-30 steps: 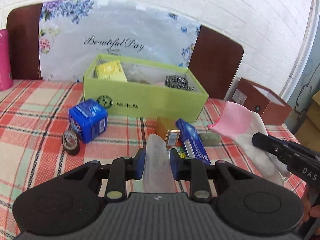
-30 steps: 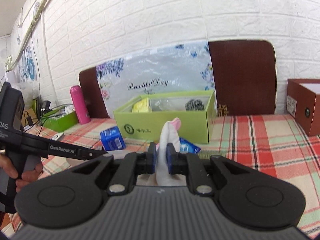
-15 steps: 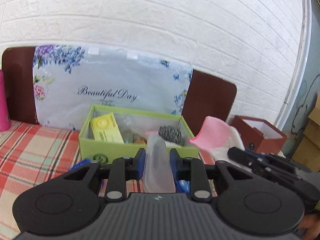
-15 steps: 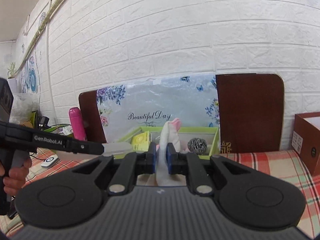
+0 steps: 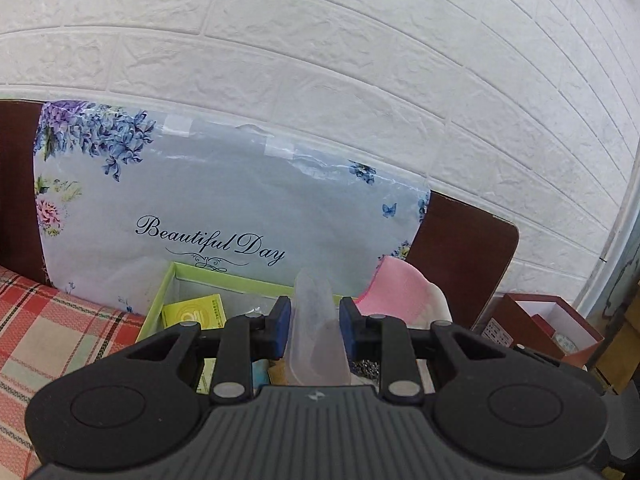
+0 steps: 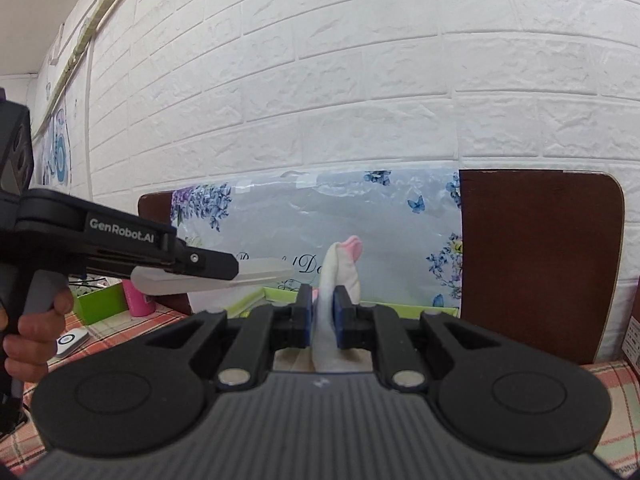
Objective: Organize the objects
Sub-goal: 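Carry the clear case and glove into the green box and release both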
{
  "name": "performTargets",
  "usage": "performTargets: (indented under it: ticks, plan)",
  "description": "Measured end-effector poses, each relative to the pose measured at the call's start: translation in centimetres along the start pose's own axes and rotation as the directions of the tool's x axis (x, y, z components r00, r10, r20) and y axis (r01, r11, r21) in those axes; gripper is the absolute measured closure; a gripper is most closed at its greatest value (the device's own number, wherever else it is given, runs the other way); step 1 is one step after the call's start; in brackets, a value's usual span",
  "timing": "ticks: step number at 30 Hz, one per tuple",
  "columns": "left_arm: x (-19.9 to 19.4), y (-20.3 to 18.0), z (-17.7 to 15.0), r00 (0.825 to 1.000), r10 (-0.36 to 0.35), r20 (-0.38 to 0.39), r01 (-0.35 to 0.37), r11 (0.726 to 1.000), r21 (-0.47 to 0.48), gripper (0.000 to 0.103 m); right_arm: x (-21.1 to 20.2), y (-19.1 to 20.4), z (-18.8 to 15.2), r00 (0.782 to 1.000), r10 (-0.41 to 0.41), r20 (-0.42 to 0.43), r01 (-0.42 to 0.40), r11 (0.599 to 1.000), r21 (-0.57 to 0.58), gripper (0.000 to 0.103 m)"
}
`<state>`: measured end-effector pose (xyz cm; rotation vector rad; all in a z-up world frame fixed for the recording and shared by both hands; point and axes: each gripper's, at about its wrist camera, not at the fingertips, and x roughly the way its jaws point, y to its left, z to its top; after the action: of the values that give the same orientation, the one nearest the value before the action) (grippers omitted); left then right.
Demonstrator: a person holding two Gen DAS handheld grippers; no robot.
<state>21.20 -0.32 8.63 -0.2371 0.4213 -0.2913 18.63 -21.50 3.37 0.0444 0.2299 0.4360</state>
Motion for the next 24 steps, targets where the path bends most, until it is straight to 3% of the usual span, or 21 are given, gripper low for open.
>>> performTargets:
  ticks: [9,10,11,13,16,24]
  plan:
    - [6.0,2.3,-0.5,0.998,0.022,-0.052,-0.023,1.0,-0.014,0.074,6.6,-1.3,-1.7,0.999,0.004,-0.037,-0.005,0.999,-0.05,0.091]
    - [6.8,2.8,-0.9,0.997,0.034,-0.074,-0.035,0.999,-0.007,0.06,7.5,-1.5,-2.3,0.998,-0.002,-0.064,-0.002,0.998,-0.057,0.081]
    - [7.4,3.3,-1.4,0.994,0.058,-0.096,-0.058,0.998,-0.004,0.038,8.3,-1.6,-2.8,0.995,-0.019,-0.097,0.012,0.998,-0.068,0.054]
    - [7.7,4.2,-2.5,0.989,0.108,-0.106,-0.109,0.994,-0.005,0.032,8.8,-1.6,-4.1,0.988,-0.104,-0.115,0.092,0.99,-0.106,0.021]
    - [7.3,5.4,-3.4,0.988,0.114,-0.107,-0.118,0.993,-0.03,0.032,8.6,-1.4,-5.4,0.974,-0.201,-0.1,0.181,0.967,-0.18,0.012]
    - [6.2,5.5,-3.4,0.983,0.126,-0.136,-0.135,0.989,-0.054,0.032,7.2,-1.9,-4.5,0.974,-0.199,-0.105,0.186,0.975,-0.12,0.005]
